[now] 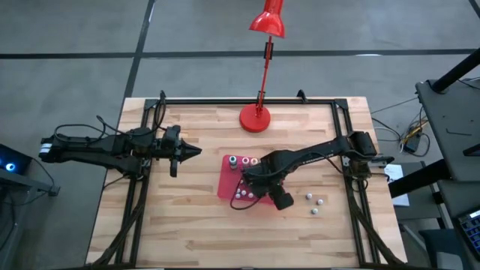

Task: Pick & Place food coloring
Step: Put the small green food coloring bottle into the red bin

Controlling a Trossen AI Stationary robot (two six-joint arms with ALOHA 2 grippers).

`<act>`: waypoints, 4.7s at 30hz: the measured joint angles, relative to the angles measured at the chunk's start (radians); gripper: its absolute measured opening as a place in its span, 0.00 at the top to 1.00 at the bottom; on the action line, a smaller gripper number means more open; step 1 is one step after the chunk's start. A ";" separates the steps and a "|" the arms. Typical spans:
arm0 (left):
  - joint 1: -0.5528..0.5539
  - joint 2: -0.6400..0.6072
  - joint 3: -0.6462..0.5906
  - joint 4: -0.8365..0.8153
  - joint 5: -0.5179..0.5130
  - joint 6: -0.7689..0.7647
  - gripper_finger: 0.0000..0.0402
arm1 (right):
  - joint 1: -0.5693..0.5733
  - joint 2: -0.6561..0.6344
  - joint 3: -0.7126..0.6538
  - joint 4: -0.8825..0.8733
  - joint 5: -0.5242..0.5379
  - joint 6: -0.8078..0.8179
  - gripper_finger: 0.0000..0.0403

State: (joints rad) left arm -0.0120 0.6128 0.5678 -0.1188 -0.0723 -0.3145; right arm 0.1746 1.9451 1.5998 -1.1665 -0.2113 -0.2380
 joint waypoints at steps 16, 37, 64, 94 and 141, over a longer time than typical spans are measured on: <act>0.000 0.000 0.000 -0.002 0.000 0.000 1.00 | 0.081 -0.168 -0.100 0.015 0.036 0.228 0.77; 0.000 0.000 0.000 -0.001 0.000 0.005 1.00 | 0.103 -0.656 -0.719 0.287 0.057 0.608 0.79; 0.000 0.000 0.000 -0.017 0.000 -0.002 1.00 | 0.116 -0.678 -0.864 0.329 0.053 0.605 0.43; 0.000 0.000 0.000 -0.022 -0.001 -0.029 1.00 | 0.176 -0.680 -0.957 0.464 0.109 0.654 0.45; 0.000 0.000 0.000 -0.024 0.000 -0.030 1.00 | 0.177 -0.680 -0.989 0.470 0.099 0.695 0.68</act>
State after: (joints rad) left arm -0.0116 0.6132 0.5676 -0.1429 -0.0727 -0.3447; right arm 0.3511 1.2655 0.6113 -0.6963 -0.1123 0.4572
